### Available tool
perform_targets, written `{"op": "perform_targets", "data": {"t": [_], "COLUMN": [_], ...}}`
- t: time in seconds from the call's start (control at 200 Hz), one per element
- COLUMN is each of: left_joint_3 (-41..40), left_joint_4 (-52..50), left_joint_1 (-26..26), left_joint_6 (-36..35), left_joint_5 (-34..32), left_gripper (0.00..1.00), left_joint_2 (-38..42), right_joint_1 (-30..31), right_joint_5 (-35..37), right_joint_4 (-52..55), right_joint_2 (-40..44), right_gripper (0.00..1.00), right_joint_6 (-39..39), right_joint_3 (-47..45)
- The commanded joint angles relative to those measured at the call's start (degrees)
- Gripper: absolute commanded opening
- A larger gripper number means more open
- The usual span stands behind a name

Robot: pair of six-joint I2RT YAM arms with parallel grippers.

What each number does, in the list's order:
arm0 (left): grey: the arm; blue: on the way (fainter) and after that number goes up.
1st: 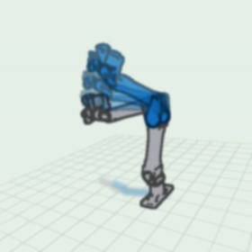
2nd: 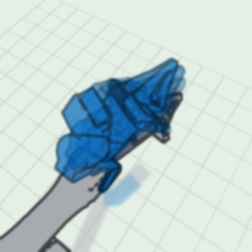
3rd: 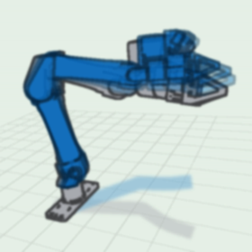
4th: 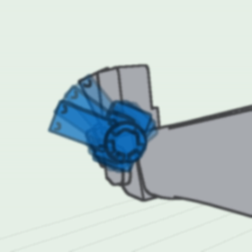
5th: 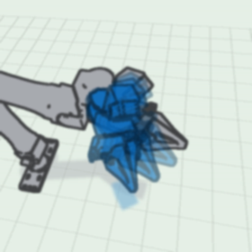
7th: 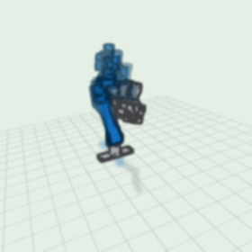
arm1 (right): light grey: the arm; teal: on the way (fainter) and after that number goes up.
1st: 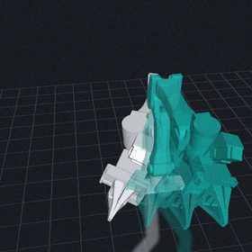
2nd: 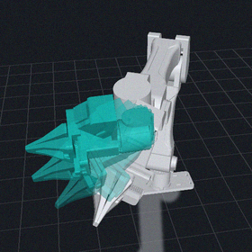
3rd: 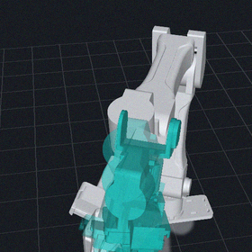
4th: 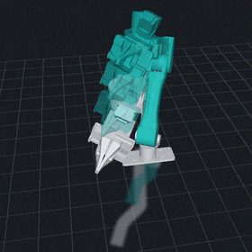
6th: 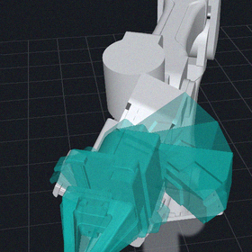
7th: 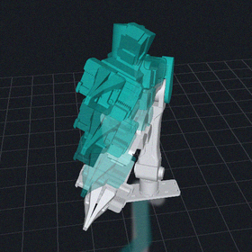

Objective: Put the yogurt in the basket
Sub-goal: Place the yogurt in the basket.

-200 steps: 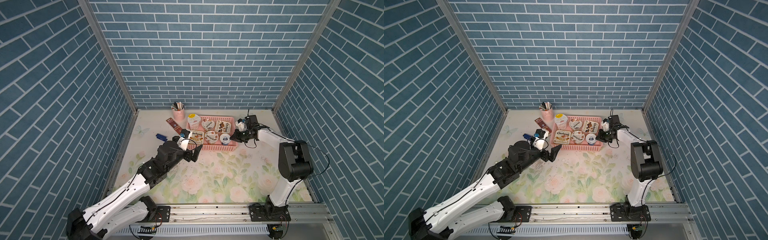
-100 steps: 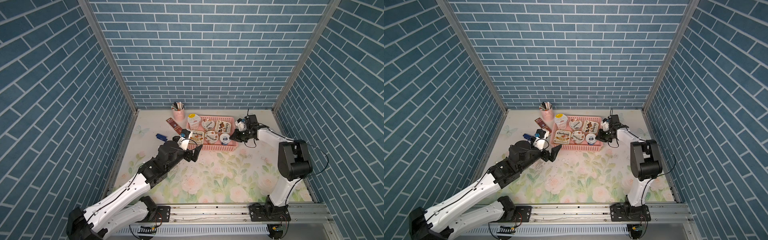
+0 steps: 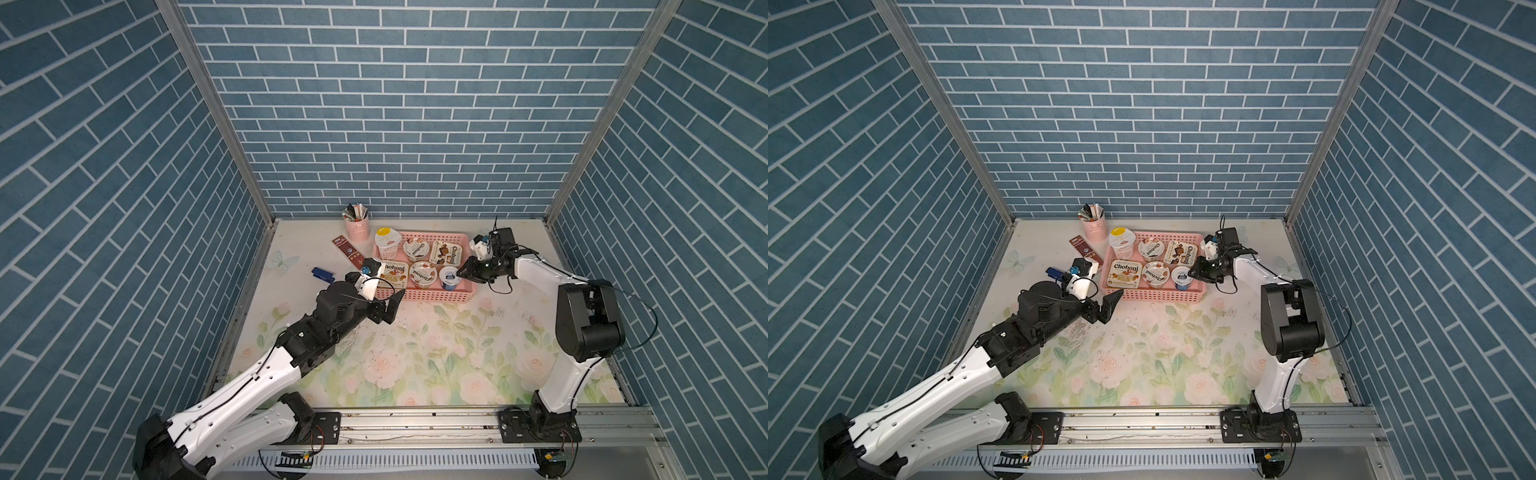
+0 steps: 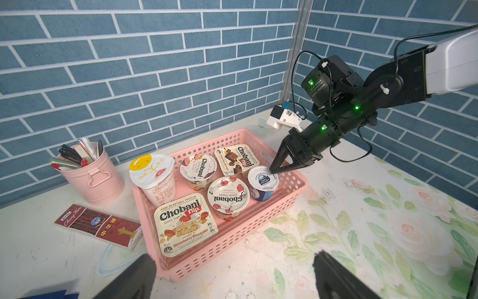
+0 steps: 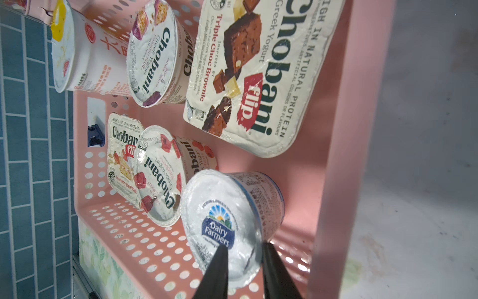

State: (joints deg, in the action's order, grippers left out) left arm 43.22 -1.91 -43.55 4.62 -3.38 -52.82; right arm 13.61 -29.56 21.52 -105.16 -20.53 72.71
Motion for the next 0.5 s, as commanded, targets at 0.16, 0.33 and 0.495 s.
{"op": "perform_targets", "data": {"t": [0.16,0.33,0.495], "left_joint_3": [0.66,0.5,0.57], "left_joint_4": [-0.64,-0.64,-0.48], "left_joint_1": [-0.31,-0.31,-0.31], "left_joint_6": [-0.5,-0.5,-1.18], "left_joint_5": [0.29,0.48,0.23], "left_gripper": [1.0,1.0,1.0], "left_joint_2": [0.68,0.91,1.44], "right_joint_1": [0.0,-0.02,0.09], "right_joint_5": [2.39,2.67,2.2], "right_joint_4": [3.48,3.75,3.79], "right_joint_2": [2.03,2.81,4.44], "right_gripper": [0.43,0.48,0.49], "right_joint_6": [2.34,2.36,2.47], "right_joint_3": [2.27,2.33,2.78]}}
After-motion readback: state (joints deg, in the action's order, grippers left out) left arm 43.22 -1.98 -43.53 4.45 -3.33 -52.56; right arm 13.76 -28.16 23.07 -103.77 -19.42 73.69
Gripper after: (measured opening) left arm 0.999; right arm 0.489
